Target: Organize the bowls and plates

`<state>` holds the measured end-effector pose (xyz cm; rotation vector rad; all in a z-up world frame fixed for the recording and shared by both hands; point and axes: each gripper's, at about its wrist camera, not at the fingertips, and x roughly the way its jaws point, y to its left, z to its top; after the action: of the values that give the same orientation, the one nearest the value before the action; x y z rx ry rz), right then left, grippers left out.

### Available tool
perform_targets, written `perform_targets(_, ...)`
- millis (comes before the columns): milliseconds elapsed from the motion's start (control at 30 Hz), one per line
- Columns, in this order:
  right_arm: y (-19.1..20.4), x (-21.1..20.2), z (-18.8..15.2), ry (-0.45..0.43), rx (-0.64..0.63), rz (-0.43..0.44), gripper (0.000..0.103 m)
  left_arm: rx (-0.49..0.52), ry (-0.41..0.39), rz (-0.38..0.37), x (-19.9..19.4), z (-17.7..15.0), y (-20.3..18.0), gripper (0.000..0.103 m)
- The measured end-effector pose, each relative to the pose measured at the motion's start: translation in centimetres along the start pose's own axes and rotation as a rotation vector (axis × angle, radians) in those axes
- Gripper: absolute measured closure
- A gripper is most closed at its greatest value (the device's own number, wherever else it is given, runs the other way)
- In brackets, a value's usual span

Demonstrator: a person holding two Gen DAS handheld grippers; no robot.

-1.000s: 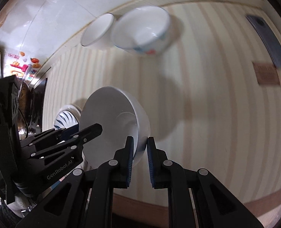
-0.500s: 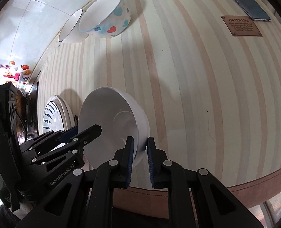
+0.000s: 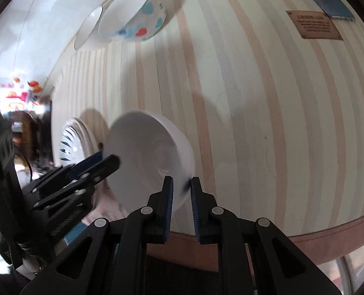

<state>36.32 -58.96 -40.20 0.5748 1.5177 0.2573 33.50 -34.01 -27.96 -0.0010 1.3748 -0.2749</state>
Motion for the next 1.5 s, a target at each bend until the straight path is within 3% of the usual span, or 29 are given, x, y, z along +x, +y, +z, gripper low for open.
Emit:
perform_targets(67,-0.6,-2.2,0.9,-0.036,0.027,0.064,0.085,-0.045,-0.047,-0.009,-1.6,1.8,0.7,0.072)
perform_targets(200,0.0,-6.1,4.2,-0.121,0.005,0.122,0.061,-0.098,-0.106,-0.065,-1.5,7.1,2.1,0.069)
perform_targets(400,2.2,-6.2,12.1,-0.198,-0.048,0.078,0.06,-0.158,-0.061,-0.029,3.3,14.5,4.1,0.069)
perform_targets(533,3.1,-3.9,16.7,-0.181,-0.068,0.045,0.06,-0.173,0.004,-0.043,6.7,17.2,4.3,0.069)
perform_targets(733,4.9,-0.5,21.3,-0.134,-0.101,-0.01,0.06,-0.144,0.029,-0.045,8.9,17.8,2.9,0.071)
perform_targets(767,5.0,-0.2,21.6,-0.133,-0.101,-0.016,0.06,-0.135,0.032,-0.057,9.2,17.9,2.8,0.075)
perform_targets(833,5.0,0.4,22.3,-0.129,-0.115,-0.036,0.073,-0.133,0.037,-0.049,9.6,18.2,2.8,0.076)
perform_targets(867,4.9,0.8,22.6,-0.126,-0.12,-0.05,0.086,-0.14,0.035,-0.051,9.6,18.3,2.8,0.076)
perform_targets(967,4.7,1.8,23.1,-0.113,-0.121,-0.054,0.091,-0.158,0.029,-0.065,9.2,18.4,3.1,0.076)
perform_targets(1300,4.7,1.6,22.2,-0.106,-0.114,-0.057,0.092,-0.115,0.018,-0.05,6.9,17.4,1.5,0.076)
perform_targets(1500,5.4,-0.8,19.7,-0.117,-0.128,-0.057,0.092,-0.07,-0.02,-0.065,3.4,14.8,0.1,0.076)
